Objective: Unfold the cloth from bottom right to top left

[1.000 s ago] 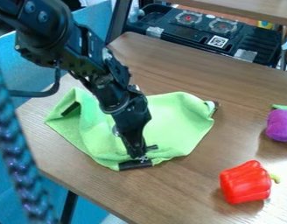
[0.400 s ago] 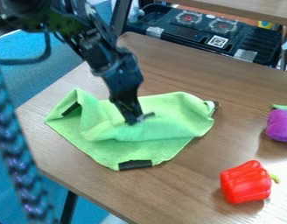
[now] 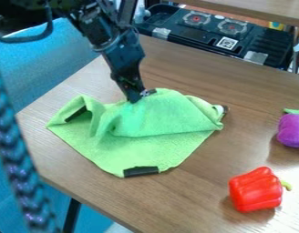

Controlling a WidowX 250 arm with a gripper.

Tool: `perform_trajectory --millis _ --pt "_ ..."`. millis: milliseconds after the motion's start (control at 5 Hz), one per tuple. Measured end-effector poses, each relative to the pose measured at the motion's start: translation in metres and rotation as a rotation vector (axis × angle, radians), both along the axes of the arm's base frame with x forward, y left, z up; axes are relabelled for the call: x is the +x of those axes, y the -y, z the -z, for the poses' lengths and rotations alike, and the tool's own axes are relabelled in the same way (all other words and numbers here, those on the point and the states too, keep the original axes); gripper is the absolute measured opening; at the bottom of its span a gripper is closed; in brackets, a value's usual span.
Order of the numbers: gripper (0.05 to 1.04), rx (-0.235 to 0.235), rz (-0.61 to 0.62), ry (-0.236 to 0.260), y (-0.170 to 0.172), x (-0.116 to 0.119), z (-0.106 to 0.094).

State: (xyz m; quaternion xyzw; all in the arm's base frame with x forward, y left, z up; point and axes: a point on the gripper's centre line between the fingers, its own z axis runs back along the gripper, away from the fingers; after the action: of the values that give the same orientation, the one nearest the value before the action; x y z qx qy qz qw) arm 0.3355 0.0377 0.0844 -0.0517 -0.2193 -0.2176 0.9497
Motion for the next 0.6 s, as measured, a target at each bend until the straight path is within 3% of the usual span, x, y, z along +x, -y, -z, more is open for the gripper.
perform_trajectory --millis 600 --pt "0.051 0.003 -0.155 0.003 -0.039 0.061 0.000"
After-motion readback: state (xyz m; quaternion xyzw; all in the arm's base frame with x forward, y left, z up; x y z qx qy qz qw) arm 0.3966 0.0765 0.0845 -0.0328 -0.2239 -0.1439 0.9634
